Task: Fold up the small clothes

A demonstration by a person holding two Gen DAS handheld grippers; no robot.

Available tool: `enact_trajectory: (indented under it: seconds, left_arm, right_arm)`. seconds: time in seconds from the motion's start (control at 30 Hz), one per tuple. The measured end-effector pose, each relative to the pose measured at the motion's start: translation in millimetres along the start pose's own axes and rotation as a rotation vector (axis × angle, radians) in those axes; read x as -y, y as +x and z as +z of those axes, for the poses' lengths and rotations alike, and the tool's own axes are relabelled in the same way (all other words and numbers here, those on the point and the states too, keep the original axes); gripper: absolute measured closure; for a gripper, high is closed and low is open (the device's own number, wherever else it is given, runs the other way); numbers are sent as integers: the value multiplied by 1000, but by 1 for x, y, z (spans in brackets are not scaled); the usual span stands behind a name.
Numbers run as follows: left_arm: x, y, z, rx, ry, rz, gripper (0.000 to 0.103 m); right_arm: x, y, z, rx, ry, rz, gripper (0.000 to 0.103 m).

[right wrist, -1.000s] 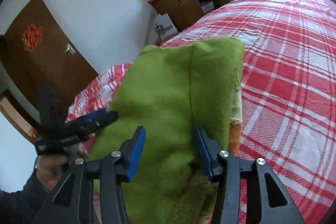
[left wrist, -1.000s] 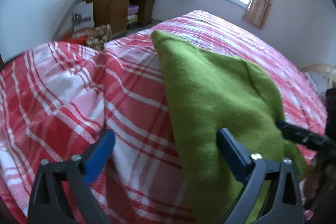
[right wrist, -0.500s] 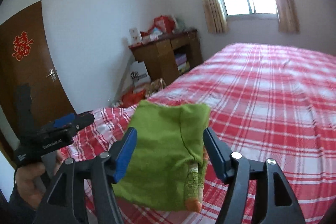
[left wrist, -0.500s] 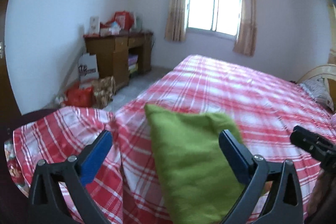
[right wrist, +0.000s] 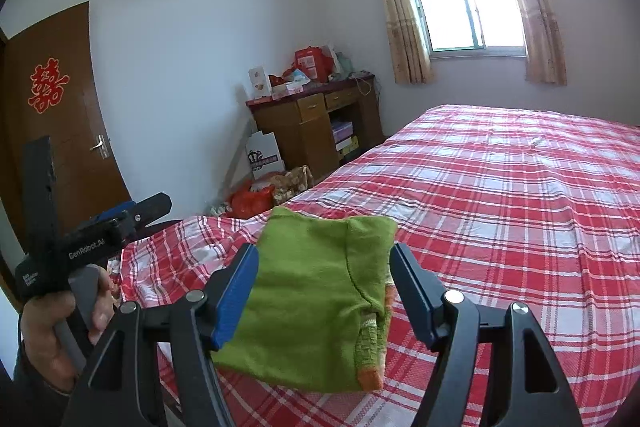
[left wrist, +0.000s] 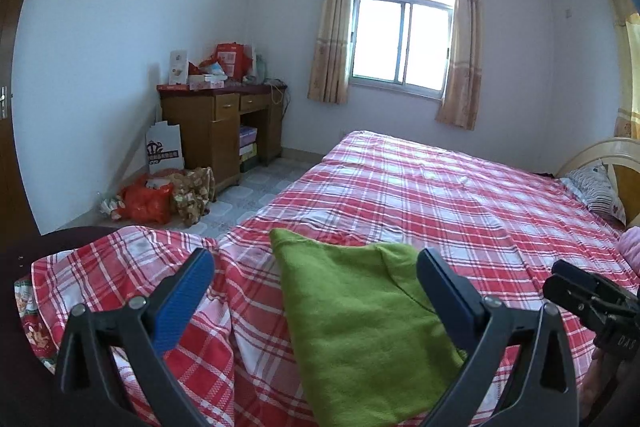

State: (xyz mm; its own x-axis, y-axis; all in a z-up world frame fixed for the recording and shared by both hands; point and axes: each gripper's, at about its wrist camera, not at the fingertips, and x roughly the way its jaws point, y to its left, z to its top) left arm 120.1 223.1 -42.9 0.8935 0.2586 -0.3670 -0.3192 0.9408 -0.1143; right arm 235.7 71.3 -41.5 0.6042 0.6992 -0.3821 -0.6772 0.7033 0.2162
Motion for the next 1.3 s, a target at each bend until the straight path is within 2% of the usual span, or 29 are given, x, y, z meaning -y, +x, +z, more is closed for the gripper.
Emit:
enact_trajectory:
  seconds: [1.3]
  left_arm:
    - [3, 5, -7, -14, 13, -8, 0]
  right_arm:
    - [7, -1, -5, -1, 40, -2, 33]
